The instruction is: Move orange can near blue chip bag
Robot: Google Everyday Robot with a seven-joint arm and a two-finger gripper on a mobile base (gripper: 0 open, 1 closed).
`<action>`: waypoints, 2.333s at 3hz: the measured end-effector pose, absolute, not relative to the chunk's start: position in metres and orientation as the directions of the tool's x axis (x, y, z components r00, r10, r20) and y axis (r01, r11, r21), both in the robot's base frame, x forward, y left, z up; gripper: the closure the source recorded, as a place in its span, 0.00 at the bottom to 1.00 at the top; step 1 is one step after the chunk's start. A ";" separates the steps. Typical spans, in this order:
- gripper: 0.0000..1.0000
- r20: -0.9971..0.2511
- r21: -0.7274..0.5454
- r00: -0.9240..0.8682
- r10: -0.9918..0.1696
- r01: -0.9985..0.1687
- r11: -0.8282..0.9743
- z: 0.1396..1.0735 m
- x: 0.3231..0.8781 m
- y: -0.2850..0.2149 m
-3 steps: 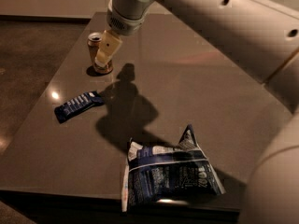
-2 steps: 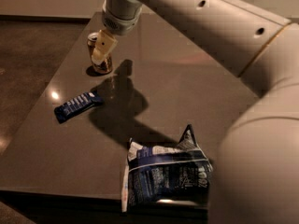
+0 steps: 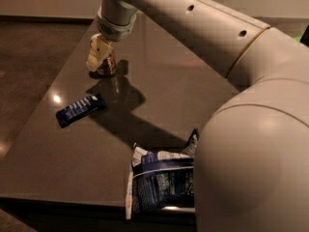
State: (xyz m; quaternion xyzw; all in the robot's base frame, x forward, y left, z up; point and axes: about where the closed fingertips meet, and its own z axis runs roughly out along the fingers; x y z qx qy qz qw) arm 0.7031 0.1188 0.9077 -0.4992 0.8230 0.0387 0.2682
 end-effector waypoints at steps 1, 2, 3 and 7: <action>0.00 -0.491 -0.188 -0.340 -0.802 -0.858 0.478 0.907 0.704 0.129; 0.00 -0.502 -0.177 -0.327 -0.800 -0.867 0.466 0.909 0.708 0.138; 0.17 -0.509 -0.173 -0.322 -0.798 -0.870 0.461 0.912 0.718 0.141; 1.00 -0.568 -0.142 -0.276 -0.775 -0.895 0.423 0.942 0.687 0.075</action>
Offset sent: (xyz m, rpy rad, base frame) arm 0.0132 0.0273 0.0118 0.0610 0.0072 0.0630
